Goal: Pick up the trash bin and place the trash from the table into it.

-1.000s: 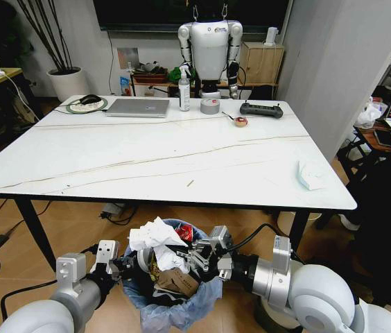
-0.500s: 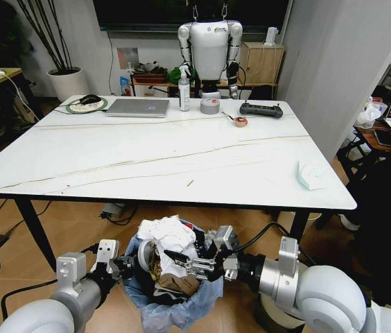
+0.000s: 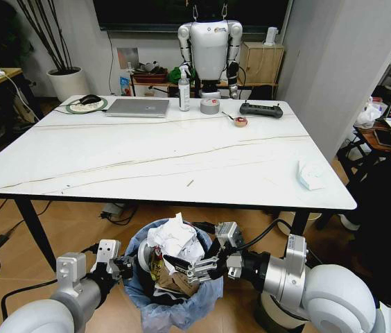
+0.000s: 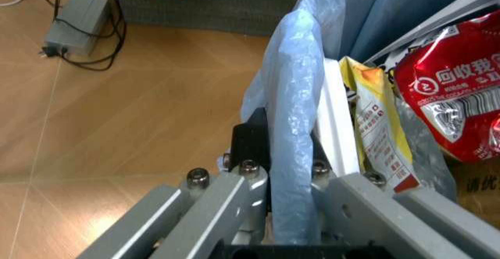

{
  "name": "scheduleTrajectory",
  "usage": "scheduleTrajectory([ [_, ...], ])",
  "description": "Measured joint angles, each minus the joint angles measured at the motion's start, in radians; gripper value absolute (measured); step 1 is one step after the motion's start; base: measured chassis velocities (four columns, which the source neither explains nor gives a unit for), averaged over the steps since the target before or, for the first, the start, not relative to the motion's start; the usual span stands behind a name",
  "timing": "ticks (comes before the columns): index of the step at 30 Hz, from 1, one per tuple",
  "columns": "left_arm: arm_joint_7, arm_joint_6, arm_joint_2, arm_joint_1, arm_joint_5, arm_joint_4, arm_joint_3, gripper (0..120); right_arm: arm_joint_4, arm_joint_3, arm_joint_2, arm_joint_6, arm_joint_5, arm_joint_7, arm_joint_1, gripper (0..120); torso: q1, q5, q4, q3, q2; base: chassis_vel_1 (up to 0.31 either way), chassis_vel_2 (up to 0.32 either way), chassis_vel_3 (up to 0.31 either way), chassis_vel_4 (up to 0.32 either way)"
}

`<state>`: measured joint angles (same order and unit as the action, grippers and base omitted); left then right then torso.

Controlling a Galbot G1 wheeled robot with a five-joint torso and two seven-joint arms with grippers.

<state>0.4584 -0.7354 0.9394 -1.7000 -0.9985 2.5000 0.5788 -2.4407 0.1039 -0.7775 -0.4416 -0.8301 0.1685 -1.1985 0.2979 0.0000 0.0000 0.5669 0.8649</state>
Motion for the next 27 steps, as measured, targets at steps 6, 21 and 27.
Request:
scheduleTrajectory([
  [6,0.000,0.000,0.004,-0.009,0.002,0.000,0.001,0,-0.024,0.039,-0.007,0.003,-0.076,-0.116,0.023,100,0.000,0.0000,0.0000,0.000,0.000,0.000,0.000,0.000,0.000],
  [21,0.002,0.000,0.012,-0.024,-0.001,0.000,0.019,0,0.223,0.180,-0.012,-0.012,-0.248,-0.597,0.246,100,0.000,0.0001,0.0000,0.000,0.000,0.000,0.000,0.000,0.000],
  [27,0.002,0.000,0.018,-0.018,-0.008,0.000,0.018,0,0.416,0.186,-0.014,-0.085,-0.303,-0.757,0.323,100,0.000,0.0003,0.0001,0.000,0.000,0.000,0.000,0.000,0.000],
])
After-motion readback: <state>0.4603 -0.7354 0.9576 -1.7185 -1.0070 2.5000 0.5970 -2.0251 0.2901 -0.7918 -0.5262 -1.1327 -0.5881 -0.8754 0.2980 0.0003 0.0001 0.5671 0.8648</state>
